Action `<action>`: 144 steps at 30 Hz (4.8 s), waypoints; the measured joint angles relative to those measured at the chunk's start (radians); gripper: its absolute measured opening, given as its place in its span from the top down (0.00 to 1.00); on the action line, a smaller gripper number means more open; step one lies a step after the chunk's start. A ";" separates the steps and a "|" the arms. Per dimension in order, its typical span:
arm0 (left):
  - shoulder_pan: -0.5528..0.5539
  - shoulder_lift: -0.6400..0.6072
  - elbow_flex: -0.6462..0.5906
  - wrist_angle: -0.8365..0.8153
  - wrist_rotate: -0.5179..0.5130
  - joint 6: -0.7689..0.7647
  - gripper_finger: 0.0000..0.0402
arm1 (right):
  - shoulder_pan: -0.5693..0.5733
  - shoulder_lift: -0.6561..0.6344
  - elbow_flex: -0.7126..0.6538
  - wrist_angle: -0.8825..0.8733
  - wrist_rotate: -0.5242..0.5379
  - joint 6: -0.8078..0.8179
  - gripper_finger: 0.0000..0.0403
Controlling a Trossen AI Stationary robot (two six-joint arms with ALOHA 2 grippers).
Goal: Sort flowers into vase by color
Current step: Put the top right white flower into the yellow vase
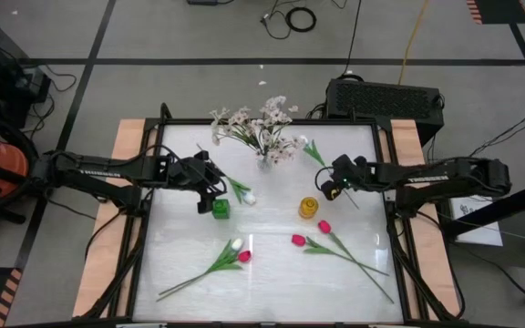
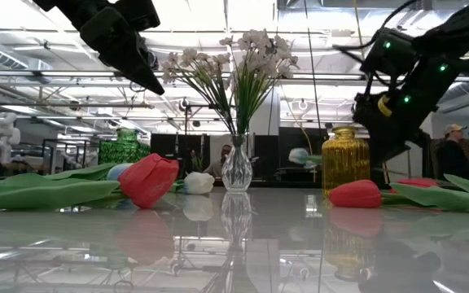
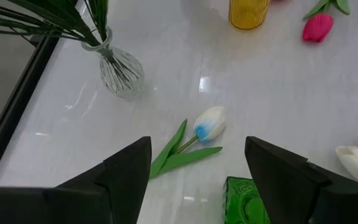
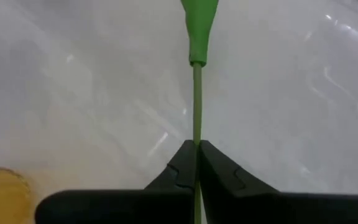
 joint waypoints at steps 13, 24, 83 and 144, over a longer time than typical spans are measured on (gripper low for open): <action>-0.002 -0.032 0.006 -0.003 0.060 -0.030 0.34 | 0.108 -0.261 0.002 0.045 0.175 0.002 1.00; -0.135 -0.134 0.030 0.106 0.164 -0.098 0.34 | 0.330 -0.475 0.004 0.338 0.267 -0.171 1.00; -0.219 0.677 0.408 1.123 -0.001 0.103 0.34 | 0.655 0.081 0.116 1.541 0.076 -0.798 1.00; -0.188 0.675 0.407 0.933 0.065 0.075 0.96 | 0.705 -0.075 0.155 1.150 0.184 -0.728 0.89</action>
